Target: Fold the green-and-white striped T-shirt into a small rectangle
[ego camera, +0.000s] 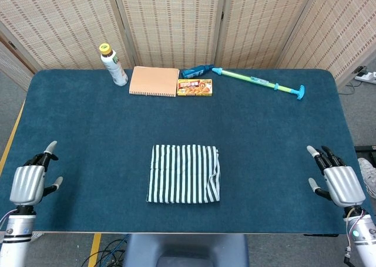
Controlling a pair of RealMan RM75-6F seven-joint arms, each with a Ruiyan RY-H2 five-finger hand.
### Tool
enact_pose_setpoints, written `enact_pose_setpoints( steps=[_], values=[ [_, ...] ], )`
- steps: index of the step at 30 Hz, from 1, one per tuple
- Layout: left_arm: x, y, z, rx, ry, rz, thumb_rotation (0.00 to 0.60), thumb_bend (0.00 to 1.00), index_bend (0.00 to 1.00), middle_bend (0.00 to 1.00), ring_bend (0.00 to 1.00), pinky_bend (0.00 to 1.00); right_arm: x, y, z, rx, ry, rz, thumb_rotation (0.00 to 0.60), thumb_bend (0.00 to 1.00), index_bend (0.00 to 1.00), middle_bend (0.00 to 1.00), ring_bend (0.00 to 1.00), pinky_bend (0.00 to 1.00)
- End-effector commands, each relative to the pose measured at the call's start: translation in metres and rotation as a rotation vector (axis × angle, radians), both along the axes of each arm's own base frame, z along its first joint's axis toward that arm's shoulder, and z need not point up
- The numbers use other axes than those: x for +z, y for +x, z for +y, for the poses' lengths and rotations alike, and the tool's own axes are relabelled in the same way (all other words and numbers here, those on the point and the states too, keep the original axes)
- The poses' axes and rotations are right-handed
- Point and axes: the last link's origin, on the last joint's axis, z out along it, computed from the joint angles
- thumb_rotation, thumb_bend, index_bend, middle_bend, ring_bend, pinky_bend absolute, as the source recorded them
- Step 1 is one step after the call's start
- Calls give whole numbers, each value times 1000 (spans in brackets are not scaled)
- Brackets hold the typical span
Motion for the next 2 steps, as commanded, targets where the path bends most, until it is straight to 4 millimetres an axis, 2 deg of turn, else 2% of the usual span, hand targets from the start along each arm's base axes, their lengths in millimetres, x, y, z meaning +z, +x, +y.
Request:
enact_pose_setpoints(
  steps=[1, 2],
  values=[
    [6, -6, -20, 17, 6, -1, 600, 241, 90, 400, 320, 471, 1, -5, 7, -10, -15, -8, 600, 379, 36, 146, 104, 227],
    [8, -8, -27, 23, 14, 0, 600, 240, 92, 400, 320, 471, 2, -6, 10, -7, -22, -9, 600, 379, 36, 146, 104, 227]
  ],
)
